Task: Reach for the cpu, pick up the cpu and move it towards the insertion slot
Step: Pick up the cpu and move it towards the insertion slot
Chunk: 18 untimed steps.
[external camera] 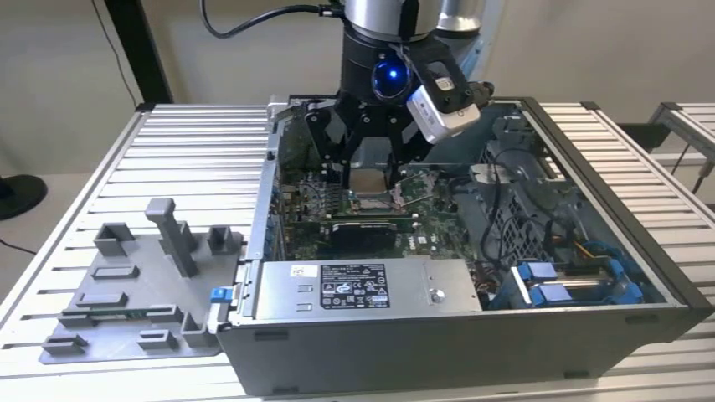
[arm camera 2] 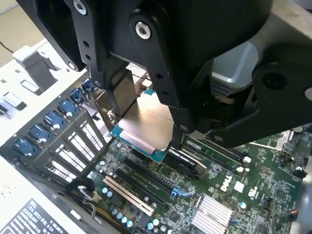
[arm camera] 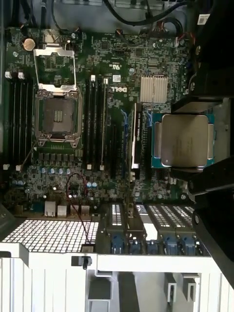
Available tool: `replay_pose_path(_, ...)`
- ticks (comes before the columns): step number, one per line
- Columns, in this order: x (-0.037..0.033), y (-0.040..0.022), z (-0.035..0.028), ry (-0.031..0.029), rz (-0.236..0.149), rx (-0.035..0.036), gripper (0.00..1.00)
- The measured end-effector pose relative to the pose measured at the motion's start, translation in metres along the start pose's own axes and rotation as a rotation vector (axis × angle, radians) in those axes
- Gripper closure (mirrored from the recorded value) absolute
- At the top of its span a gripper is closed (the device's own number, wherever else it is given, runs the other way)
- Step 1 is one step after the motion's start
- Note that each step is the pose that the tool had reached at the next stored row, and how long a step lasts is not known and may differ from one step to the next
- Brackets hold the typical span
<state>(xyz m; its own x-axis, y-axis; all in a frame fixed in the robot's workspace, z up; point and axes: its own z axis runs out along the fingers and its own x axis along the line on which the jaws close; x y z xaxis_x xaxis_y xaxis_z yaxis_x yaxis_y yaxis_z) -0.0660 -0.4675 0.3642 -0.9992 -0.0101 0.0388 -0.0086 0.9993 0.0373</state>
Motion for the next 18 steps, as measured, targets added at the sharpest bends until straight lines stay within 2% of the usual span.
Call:
replay_pose_path(7, -0.0202, 0.0001, -0.0007, 0.0, 0.0, 0.0, 1.0)
replay_pose_path(13, -0.0379, 0.0028, -0.0012, 0.0, 0.0, 0.0, 1.0)
replay_pose_path(15, -0.0414, 0.003, -0.0013, 0.0, 0.0, 0.0, 1.0)
replay_pose_path(18, -0.0419, 0.0031, -0.0014, 0.0, 0.0, 0.0001, 1.0)
